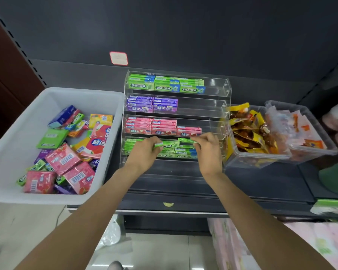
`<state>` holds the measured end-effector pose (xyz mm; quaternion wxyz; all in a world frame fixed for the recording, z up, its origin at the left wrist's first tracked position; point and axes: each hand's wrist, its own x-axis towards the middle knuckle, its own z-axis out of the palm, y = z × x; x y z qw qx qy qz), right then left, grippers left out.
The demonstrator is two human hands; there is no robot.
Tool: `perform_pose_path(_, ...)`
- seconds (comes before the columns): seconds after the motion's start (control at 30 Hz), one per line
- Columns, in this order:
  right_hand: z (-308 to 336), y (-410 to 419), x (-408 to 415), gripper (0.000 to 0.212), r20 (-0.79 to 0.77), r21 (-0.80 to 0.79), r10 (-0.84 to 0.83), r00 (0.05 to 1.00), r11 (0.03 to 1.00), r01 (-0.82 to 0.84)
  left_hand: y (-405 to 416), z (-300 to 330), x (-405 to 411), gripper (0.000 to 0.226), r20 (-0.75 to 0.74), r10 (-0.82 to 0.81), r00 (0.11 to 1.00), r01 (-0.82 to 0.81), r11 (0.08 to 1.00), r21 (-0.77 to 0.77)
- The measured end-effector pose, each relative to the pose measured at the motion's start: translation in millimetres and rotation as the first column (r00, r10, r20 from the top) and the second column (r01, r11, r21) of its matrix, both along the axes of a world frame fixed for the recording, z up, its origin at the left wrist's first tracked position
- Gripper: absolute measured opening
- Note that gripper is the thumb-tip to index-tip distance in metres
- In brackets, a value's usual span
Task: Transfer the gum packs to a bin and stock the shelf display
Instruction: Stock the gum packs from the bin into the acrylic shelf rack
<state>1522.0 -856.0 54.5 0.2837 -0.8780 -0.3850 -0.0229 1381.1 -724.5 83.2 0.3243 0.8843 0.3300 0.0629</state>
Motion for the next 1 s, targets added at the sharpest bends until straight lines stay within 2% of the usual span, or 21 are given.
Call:
perform_pose_path(0.23, -8.6, -5.0, 5.7, 0.031, 0.032, -0.009, 0.01, 0.999, 1.0, -0.01, 2.1, 6.6, -2.3, 0.031, -0.065, -0.065, 0.996, 0.063, 0.998, -0.029)
perform_pose_path(0.33, -13.4, -3.6, 9.1, 0.025, -0.048, 0.078, -0.029, 0.998, 0.996, 0.032, 3.4, 11.0, -2.6, 0.033, -0.1, -0.098, 0.99, 0.093, 0.994, -0.06)
perform_pose_path(0.4, -13.0, -1.5, 4.4, 0.022, -0.015, 0.08, -0.051, 0.999, 0.995, 0.052, 5.2, 13.3, -1.5, 0.033, -0.111, -0.104, 0.988, 0.095, 0.992, -0.085)
perform_pose_path(0.47, -14.4, 0.0, -0.7, 0.025, -0.077, 0.097, -0.04, 0.996, 0.994, 0.047, 5.7, 13.2, -0.6, 0.033, -0.108, -0.095, 0.99, 0.085, 0.992, -0.094)
perform_pose_path(0.57, -14.6, -0.5, -4.5, 0.03, -0.054, 0.05, -0.04, 0.998, 0.998, 0.042, 4.2, 10.2, -1.6, 0.033, -0.105, -0.077, 0.992, 0.071, 0.995, -0.063)
perform_pose_path(0.67, -12.4, -2.8, -6.4, 0.03, -0.21, 0.106, -0.031, 0.977, 0.993, 0.054, 2.7, 8.0, -2.9, 0.032, -0.094, -0.071, 0.993, 0.069, 0.997, -0.024)
perform_pose_path(0.8, -8.8, -6.6, -8.7, 0.039, -0.119, -0.044, -0.024, 0.993, 0.999, 0.019, 3.2, 5.7, -2.7, 0.032, -0.089, -0.077, 0.993, 0.077, 0.997, -0.005)
perform_pose_path(1.0, -2.7, -14.2, -10.3, 0.042, -0.12, -0.114, 0.024, 0.993, 0.993, -0.037, 2.8, 1.5, -5.6, 0.032, -0.077, -0.077, 0.994, 0.076, 0.997, -0.007)
